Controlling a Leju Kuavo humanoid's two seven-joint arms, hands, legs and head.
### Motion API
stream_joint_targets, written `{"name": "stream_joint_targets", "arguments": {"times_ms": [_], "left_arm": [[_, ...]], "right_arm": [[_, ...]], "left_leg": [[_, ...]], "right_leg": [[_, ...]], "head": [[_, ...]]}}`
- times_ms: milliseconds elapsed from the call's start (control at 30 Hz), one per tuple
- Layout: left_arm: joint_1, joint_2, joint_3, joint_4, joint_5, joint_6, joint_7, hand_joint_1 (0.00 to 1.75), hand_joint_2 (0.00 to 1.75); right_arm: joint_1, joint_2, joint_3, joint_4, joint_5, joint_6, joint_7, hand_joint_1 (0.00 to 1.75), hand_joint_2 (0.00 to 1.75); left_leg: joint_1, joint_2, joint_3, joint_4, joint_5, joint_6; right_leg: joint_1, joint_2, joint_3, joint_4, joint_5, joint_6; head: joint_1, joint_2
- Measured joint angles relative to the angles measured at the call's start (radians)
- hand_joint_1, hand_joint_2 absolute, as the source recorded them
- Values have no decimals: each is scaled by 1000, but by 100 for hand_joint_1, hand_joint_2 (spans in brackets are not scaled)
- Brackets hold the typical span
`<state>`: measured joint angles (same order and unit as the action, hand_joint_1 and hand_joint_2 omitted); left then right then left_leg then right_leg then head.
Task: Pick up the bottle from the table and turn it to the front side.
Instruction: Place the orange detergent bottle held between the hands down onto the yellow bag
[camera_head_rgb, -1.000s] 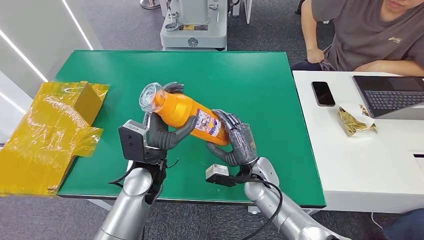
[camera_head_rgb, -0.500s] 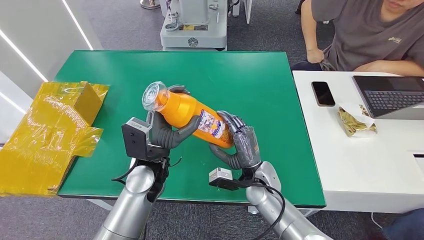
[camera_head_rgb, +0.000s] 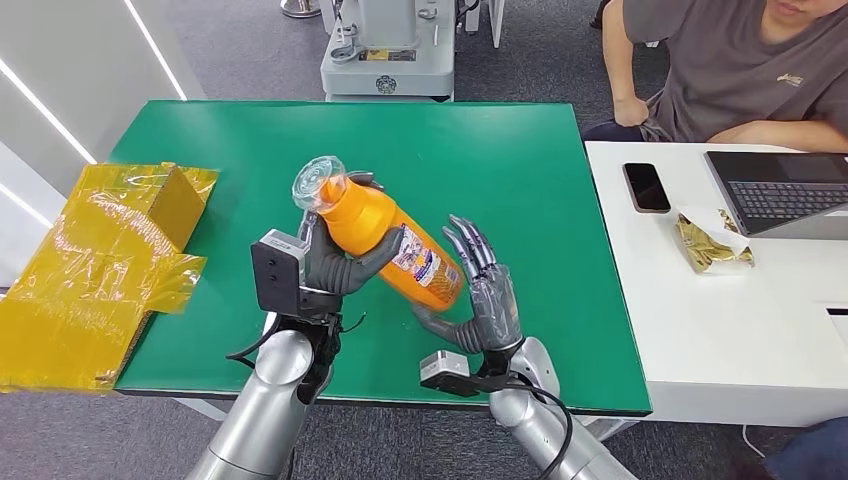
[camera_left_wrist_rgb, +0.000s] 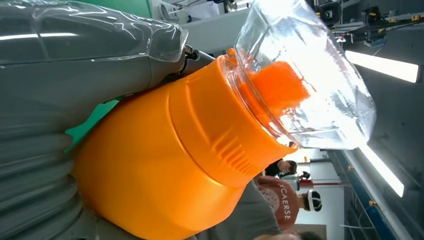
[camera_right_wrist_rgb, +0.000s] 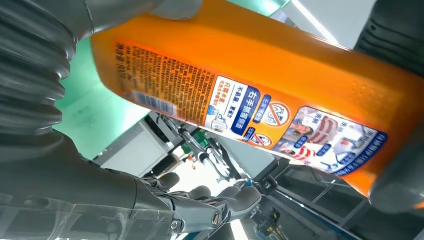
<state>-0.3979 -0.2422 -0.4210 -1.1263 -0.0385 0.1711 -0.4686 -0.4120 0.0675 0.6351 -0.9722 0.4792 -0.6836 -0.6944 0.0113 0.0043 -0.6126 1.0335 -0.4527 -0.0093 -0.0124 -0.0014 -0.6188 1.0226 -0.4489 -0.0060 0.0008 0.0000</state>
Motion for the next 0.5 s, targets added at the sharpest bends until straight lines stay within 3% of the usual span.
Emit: {"name": "stream_joint_targets", "arguments": {"times_ms": [267, 500], "left_arm": [[2, 1, 0, 18, -6, 36, -12, 175, 175], [6, 12, 1, 22, -43, 34, -34, 175, 175]], "right_arm": [[60, 0, 12, -78, -73, 0, 0, 0, 175], [92, -1, 62, -169, -236, 0, 22, 0, 175]], "left_leg": [[0, 0, 0, 0, 0, 0], [0, 0, 0, 0, 0, 0]], "right_leg": [[0, 0, 0, 0, 0, 0], [0, 0, 0, 0, 0, 0]], "head": [[0, 0], [0, 0]]}}
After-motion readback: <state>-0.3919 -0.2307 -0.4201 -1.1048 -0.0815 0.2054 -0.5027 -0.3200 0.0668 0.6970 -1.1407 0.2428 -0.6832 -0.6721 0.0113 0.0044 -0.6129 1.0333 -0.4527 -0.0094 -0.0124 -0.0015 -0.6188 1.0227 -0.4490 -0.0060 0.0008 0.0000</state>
